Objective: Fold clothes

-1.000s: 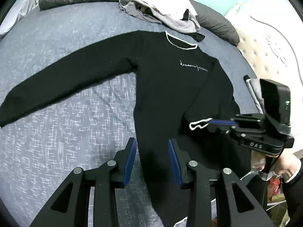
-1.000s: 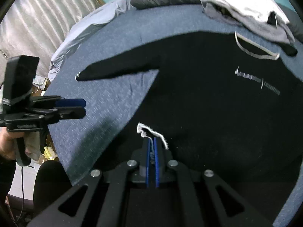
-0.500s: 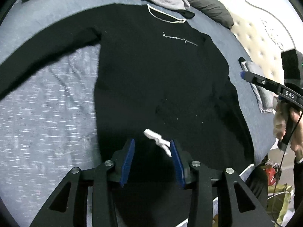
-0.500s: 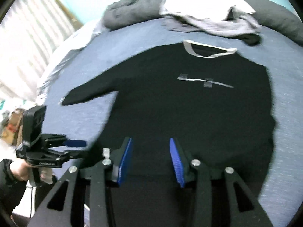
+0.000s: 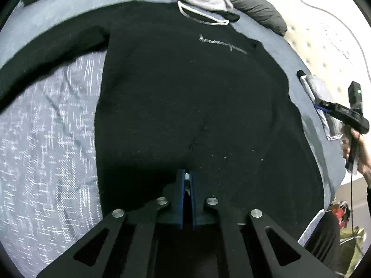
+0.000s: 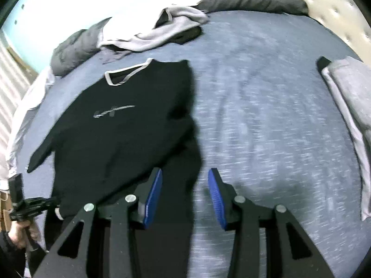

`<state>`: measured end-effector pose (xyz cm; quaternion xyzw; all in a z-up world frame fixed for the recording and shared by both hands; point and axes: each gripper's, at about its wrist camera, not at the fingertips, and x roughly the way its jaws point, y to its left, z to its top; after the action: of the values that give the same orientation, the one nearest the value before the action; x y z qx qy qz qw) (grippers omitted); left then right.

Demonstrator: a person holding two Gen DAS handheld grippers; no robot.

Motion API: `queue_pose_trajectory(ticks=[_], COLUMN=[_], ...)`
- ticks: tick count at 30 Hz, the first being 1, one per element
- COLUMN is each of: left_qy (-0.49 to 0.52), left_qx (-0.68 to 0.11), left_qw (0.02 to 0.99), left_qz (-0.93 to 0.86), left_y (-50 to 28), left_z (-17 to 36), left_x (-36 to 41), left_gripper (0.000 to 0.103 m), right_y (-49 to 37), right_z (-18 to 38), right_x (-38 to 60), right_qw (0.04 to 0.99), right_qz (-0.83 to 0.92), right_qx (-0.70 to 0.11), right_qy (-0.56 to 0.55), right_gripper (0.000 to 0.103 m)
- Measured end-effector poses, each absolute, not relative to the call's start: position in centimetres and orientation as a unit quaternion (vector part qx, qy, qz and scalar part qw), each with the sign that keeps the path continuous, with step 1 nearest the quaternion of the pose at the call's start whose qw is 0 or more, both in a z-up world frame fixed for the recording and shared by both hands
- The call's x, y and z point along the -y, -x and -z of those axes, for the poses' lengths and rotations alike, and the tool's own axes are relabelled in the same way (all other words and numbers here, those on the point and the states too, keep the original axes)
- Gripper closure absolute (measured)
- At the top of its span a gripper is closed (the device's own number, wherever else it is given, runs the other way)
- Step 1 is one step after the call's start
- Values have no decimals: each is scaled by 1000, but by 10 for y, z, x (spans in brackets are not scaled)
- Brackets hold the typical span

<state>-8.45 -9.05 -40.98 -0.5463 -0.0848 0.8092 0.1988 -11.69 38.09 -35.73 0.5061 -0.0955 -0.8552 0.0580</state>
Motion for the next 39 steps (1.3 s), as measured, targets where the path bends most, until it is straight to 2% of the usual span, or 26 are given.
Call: queue_pose_trajectory(ticks=[6, 9, 11, 12, 15, 24, 30, 35, 36, 39], left_qy=[539, 518, 507, 503, 498, 509, 501, 502, 502, 502], left_qx=[104, 125, 134, 135, 127, 145, 140, 137, 136, 139], left_qw=[182, 174, 178, 185, 208, 219, 230, 228, 228, 229], left_qz=[-816, -828, -833, -834, -832, -820, -822, -823, -823, -822], left_y=[81, 83, 88, 91, 105, 125, 122, 125, 125, 127], left_z=[395, 383, 377, 376, 380, 437, 440, 440, 440, 441], left_x=[102, 106, 104, 100, 85, 70, 72, 70, 70, 70], left_gripper=[97, 85, 64, 63, 63, 63, 63, 63, 63, 64], right_y=[127, 135, 141, 145, 156, 185, 197, 186, 182, 174], right_z=[374, 384, 391, 396, 405, 427, 429, 423, 423, 425], right_x=[-375, -367, -362, -360, -356, -342, -345, -359, -358, -360], right_qw=[52, 55, 56, 55, 54, 54, 25, -2, -3, -7], right_qz=[853, 852, 851, 851, 850, 849, 863, 879, 881, 884], right_qx=[64, 34, 13, 6, -10, -42, -50, -23, -29, -31], right_qy=[-516, -520, -522, -523, -525, -524, -502, -476, -472, -466], right_gripper=[61, 61, 61, 61, 61, 61, 61, 80, 87, 89])
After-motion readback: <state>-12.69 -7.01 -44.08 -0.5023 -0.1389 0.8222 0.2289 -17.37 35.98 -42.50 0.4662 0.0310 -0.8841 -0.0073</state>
